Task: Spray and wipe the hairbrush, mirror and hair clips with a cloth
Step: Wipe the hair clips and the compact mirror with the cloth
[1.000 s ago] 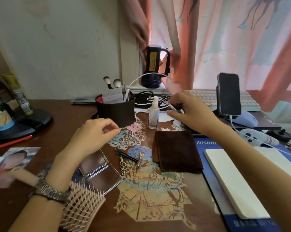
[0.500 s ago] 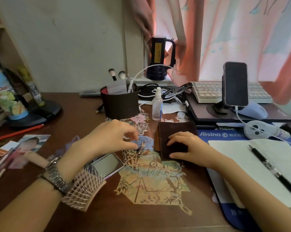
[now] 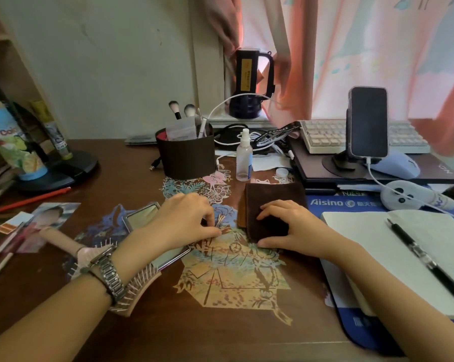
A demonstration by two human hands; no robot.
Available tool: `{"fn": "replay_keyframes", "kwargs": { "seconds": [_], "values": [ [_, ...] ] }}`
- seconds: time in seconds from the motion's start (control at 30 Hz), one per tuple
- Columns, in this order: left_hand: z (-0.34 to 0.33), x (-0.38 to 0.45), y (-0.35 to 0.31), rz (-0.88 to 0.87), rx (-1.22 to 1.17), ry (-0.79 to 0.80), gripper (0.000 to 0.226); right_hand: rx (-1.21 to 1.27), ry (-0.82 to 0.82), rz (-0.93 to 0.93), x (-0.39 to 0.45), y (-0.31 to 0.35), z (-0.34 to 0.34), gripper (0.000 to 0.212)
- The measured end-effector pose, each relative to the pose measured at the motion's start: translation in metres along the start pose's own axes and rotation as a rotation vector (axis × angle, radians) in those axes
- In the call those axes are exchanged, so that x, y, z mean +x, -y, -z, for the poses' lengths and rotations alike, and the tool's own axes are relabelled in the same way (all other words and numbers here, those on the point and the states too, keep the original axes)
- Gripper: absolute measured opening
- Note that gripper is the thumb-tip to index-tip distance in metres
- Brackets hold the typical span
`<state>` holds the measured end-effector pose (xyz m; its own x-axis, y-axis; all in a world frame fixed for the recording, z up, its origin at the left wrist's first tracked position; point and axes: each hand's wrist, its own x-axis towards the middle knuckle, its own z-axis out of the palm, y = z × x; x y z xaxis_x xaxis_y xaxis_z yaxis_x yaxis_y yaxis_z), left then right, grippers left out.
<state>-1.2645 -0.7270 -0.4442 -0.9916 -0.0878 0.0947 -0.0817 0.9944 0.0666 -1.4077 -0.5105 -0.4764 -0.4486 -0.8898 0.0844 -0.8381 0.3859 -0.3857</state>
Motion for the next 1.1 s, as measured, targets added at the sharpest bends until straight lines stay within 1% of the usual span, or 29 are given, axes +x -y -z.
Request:
{"fn": "replay_keyframes", "kwargs": {
  "seconds": [0.07, 0.2, 0.37, 0.5, 0.63, 0.9, 1.0, 1.1],
  "values": [
    [-0.001, 0.0, -0.002, -0.006, -0.007, -0.011, 0.027, 0.0, 0.002, -0.001, -0.002, 0.001, 0.0, 0.057],
    [-0.001, 0.0, -0.004, -0.026, -0.001, -0.014, 0.018, -0.008, 0.004, -0.005, -0.003, 0.002, -0.001, 0.056],
    [0.0, 0.001, -0.005, -0.046, -0.003, -0.011, 0.015, -0.015, 0.007, -0.002, -0.004, 0.002, -0.001, 0.052],
    [0.007, 0.005, -0.002, -0.086, 0.006, 0.012, 0.012, -0.034, 0.042, 0.004, -0.002, 0.0, 0.002, 0.05],
    [0.017, 0.014, 0.005, -0.096, 0.031, 0.008, 0.009, -0.068, 0.059, 0.015, -0.001, 0.001, 0.006, 0.051],
    [0.015, 0.021, 0.015, -0.096, -0.071, 0.136, 0.005, -0.07, -0.003, 0.039, -0.004, -0.001, 0.002, 0.05],
    [0.015, 0.017, 0.016, -0.13, -0.116, 0.151, 0.005, -0.113, -0.038, 0.07, -0.006, -0.001, 0.0, 0.047],
    [0.016, 0.01, 0.014, -0.142, -0.146, 0.133, 0.004, -0.17, -0.071, 0.108, -0.006, -0.001, -0.003, 0.043]
  ]
}}
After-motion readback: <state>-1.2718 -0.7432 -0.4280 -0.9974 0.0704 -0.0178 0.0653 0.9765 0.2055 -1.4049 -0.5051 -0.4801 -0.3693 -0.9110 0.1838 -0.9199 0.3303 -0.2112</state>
